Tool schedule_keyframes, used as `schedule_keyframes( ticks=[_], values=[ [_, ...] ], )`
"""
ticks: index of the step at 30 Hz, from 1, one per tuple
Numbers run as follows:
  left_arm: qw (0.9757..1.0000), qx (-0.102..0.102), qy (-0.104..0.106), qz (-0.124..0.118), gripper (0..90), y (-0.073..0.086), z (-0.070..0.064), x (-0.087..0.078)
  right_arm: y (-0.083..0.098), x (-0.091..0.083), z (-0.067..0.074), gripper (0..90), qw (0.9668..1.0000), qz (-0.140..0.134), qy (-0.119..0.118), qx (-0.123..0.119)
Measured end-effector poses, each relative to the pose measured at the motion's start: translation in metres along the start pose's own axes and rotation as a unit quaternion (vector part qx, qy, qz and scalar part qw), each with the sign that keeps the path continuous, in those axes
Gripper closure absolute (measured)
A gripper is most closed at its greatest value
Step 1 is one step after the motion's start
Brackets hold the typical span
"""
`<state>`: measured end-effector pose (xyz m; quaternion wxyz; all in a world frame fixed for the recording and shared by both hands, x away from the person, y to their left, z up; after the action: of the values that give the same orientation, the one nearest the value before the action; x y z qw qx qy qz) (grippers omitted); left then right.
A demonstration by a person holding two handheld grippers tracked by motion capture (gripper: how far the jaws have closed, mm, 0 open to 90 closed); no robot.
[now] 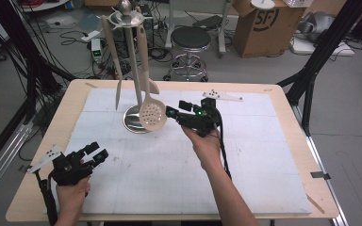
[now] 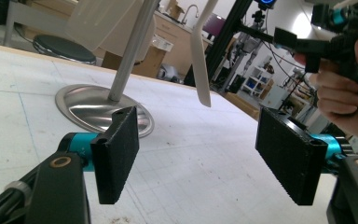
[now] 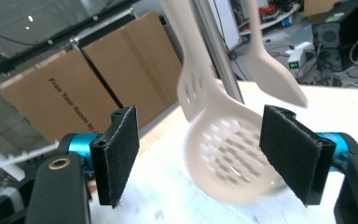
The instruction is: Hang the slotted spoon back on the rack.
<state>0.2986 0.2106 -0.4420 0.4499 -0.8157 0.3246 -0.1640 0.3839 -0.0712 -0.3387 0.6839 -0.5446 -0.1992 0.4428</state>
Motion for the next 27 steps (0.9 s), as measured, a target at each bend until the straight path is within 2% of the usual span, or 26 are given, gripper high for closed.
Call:
schedule_keyframes(
  ticks=[8, 11, 21, 27],
  values=[
    [1.0000, 0.003, -0.001, 0.002, 30.6, 0.001, -0.002, -0.001, 0.033, -0.027, -0.011, 27.5, 0.9996, 0.021, 0.017, -0.007],
    [1.0000, 0.004, -0.002, 0.005, 30.6, 0.002, -0.002, -0.001, 0.040, -0.034, -0.012, 27.1, 0.9994, 0.026, 0.020, -0.010],
    [0.9998, 0.008, 0.002, 0.018, 30.4, 0.005, -0.003, 0.004, 0.057, -0.054, -0.017, 27.6, 0.9992, 0.026, 0.029, 0.000],
    [0.9996, 0.011, 0.003, 0.024, 30.4, 0.008, -0.005, 0.005, 0.077, -0.063, -0.021, 27.6, 0.9987, 0.039, 0.033, 0.003]
  ],
)
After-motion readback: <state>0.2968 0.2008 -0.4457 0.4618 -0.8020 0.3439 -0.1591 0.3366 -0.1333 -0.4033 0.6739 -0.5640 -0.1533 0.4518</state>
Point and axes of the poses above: each handheld gripper's, and its own axes: x roughly forward along the jaws, y roughly out of its underside, z roughly to its left, the point moved 8 cm from there along x, roughly forward along the jaws, and after that the axes turned 7 degrees about -x, right-handed, at the moved point
